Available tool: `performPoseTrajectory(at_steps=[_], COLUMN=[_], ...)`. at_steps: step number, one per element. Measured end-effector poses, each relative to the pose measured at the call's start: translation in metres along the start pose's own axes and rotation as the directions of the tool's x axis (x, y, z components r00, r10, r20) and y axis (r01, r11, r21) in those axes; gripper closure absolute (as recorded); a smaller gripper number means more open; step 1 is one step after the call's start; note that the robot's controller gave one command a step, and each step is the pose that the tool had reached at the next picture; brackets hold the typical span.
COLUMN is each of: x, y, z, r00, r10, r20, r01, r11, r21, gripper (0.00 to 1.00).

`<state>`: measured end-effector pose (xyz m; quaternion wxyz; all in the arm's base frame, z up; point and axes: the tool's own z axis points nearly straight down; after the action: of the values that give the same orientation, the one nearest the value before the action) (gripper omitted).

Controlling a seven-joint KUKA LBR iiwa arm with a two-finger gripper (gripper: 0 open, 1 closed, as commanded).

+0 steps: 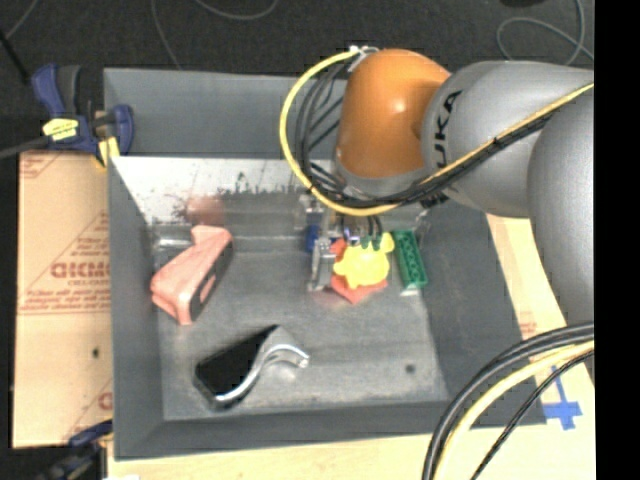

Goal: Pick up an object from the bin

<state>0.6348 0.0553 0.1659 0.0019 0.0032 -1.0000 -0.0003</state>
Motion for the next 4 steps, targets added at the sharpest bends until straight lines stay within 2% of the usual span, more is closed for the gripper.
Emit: performPoseTrajectory(at_steps=[1,2,3,4], x=[-0.001,0.006,0.025,0.021], y=[0.000,-0.007,-0.039,-0.062], z=[-0.005,0.011,0.043,0.081], r00=[1.000,0.999,0.996,0.999], r10=[0.001,0.052,0.088,-0.042], r20=[0.008,0.014,0.004,0.020], r01=[-0.001,-0.052,-0.088,0.042], r11=[1.000,0.999,0.996,0.999], r21=[-0.001,-0.003,0.000,0.000], gripper=[0.00,0.00,0.00,0.00])
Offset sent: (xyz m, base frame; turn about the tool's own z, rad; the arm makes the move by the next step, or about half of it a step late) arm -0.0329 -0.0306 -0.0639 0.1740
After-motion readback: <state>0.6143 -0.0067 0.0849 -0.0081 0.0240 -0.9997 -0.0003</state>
